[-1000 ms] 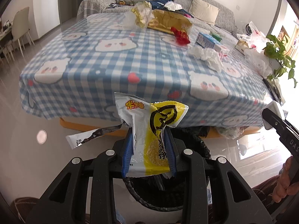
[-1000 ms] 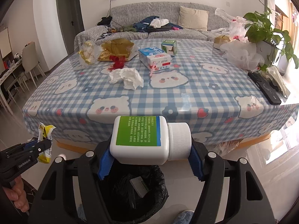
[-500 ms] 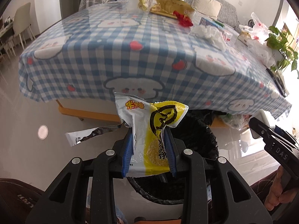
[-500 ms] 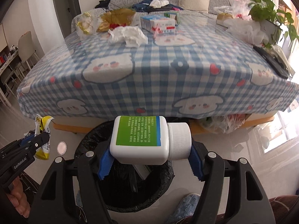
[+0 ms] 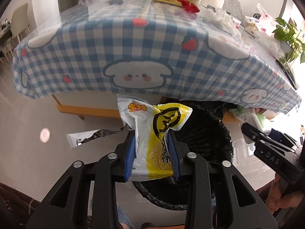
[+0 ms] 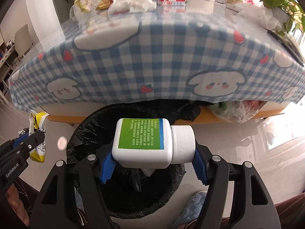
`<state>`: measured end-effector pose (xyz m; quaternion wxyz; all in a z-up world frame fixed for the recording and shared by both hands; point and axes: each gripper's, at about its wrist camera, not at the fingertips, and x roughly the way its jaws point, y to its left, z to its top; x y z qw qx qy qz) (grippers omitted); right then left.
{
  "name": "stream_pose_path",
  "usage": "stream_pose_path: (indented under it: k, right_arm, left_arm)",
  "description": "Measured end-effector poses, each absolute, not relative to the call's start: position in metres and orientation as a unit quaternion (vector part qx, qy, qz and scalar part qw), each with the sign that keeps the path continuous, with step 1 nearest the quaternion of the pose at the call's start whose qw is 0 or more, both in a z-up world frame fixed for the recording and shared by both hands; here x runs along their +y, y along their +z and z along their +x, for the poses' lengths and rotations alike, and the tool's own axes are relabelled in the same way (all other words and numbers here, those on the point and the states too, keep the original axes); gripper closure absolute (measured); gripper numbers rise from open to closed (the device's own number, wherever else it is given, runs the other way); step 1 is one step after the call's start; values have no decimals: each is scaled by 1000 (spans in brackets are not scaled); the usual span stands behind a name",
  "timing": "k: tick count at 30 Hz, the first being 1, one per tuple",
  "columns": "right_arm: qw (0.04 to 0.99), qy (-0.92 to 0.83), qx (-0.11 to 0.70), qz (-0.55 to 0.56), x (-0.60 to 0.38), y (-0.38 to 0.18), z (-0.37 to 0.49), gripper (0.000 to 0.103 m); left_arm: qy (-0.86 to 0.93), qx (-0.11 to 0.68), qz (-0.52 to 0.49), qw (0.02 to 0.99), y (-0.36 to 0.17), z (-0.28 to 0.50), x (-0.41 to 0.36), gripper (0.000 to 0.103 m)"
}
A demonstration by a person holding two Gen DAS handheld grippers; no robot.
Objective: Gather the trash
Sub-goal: 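Carry the wrapper and pill bottle with both tools over the black trash bin, then open the right tool to drop the pill bottle into the bin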
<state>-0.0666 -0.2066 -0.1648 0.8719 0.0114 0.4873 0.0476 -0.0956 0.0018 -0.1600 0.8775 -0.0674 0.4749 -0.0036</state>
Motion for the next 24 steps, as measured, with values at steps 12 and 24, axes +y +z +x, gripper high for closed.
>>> stream_pose_path:
  k: [12,24]
  right_arm:
    - [848,56,526,-17,-177,-216,-63,38]
    - [850,81,519,-36,-148,-223,-59,34]
  left_arm:
    - [-6,508,-54,860,-201,-87,-2,72]
    - [28,510,-76,856,-206,-86,22,72]
